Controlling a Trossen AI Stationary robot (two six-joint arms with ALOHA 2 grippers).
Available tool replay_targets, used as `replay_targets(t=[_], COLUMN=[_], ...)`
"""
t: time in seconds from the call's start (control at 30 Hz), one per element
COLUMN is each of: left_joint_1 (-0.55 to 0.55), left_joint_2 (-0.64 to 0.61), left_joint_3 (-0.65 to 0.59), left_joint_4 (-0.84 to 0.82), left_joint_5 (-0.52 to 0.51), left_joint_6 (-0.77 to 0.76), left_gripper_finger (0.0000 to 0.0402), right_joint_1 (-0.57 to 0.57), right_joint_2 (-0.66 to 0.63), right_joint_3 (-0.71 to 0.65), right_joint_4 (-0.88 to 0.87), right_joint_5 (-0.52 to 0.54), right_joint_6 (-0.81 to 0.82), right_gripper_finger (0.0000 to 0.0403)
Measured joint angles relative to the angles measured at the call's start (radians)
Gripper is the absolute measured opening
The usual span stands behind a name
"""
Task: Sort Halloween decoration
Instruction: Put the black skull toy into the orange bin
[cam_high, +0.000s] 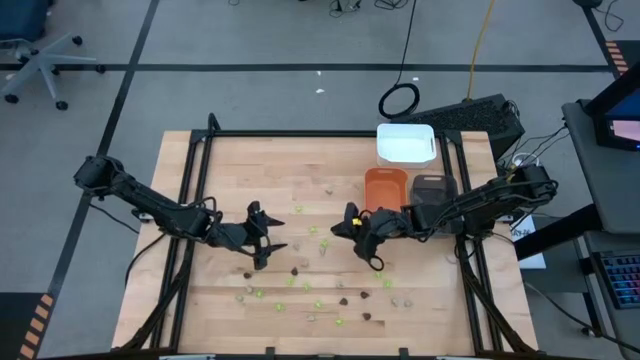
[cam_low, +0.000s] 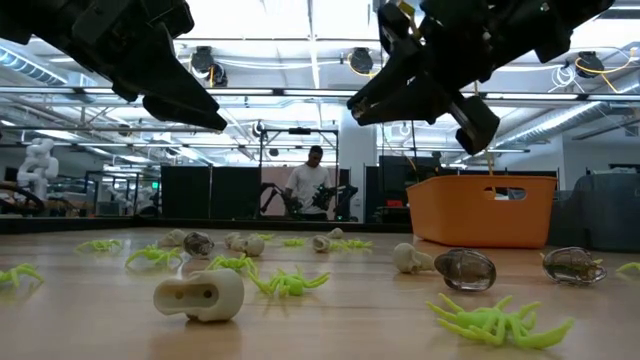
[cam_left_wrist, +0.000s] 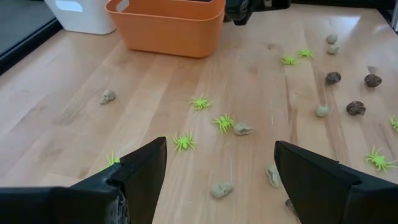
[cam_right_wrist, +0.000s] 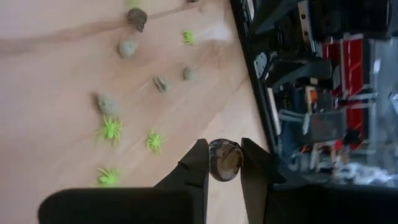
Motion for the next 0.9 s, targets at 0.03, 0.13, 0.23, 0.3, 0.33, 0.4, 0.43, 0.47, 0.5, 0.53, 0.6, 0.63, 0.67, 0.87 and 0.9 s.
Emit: replay_targets(t=[0.03, 0.13, 0.23, 0.3, 0.33, 0.4, 0.43, 0.47, 0.5, 0.53, 0.6, 0.63, 0.67, 0.87, 0.9], left_joint_1=[0.0, 0.0, 0.0, 0.0, 0.0, 0.0, 0.0, 0.0, 0.0, 0.0, 0.0, 0.0, 0.0, -0.009, -0.009], left_joint_2=[0.0, 0.0, 0.0, 0.0, 0.0, 0.0, 0.0, 0.0, 0.0, 0.0, 0.001, 0.002, 0.004, 0.043, 0.053], left_joint_3=[0.0, 0.0, 0.0, 0.0, 0.0, 0.0, 0.0, 0.0, 0.0, 0.0, 0.0, 0.0, 0.0, 0.0, 0.0], left_joint_4=[0.0, 0.0, -0.001, -0.001, -0.001, -0.001, -0.001, -0.001, 0.0, 0.0, 0.0, 0.0, 0.0, 0.003, 0.011], left_joint_5=[0.0, 0.0, 0.0, 0.0, 0.0, 0.0, 0.0, 0.0, 0.0, 0.0, 0.0, 0.0, 0.0, 0.0, 0.0], left_joint_6=[0.0, 0.0, -0.005, -0.007, -0.007, -0.007, -0.008, -0.008, -0.008, -0.009, -0.027, -0.032, -0.033, -0.034, -0.034], left_gripper_finger=[0.0299, 0.0299, 0.0299, 0.0299, 0.0299, 0.0299, 0.0299, 0.0299, 0.0299, 0.0299, 0.0299, 0.0299, 0.0299, 0.0299, 0.0299], right_joint_1=[0.0, 0.0, 0.0, 0.0, 0.001, 0.002, 0.003, 0.003, 0.003, 0.003, 0.005, 0.005, 0.005, 0.005, 0.003], right_joint_2=[0.0, 0.0, 0.0, 0.0, 0.0, 0.0, 0.0, 0.0, 0.0, 0.0, -0.009, -0.016, -0.028, -0.153, -0.18], right_joint_3=[0.0, 0.0, 0.0, 0.0, 0.0, 0.0, 0.0, 0.0, 0.0, 0.0, 0.0, 0.0, 0.0, 0.0, 0.0], right_joint_4=[0.0, 0.0, 0.0, 0.0, 0.0, 0.0, 0.0, 0.0, 0.0, 0.0, -0.014, -0.027, -0.043, -0.238, -0.29], right_joint_5=[0.0, 0.0, -0.001, -0.003, -0.003, -0.003, -0.003, -0.003, -0.003, -0.001, 0.02, 0.024, 0.026, 0.168, 0.187], right_joint_6=[0.04, 0.18, 0.322, 0.409, 0.453, 0.552, 0.606, 0.661, 0.716, 0.768, 0.863, 0.901, 0.936, 1.105, 1.131], right_gripper_finger=[0.0038, 0.0038, 0.0038, 0.0038, 0.0038, 0.0038, 0.0038, 0.0038, 0.0038, 0.0038, 0.0038, 0.0038, 0.0038, 0.0038, 0.0038])
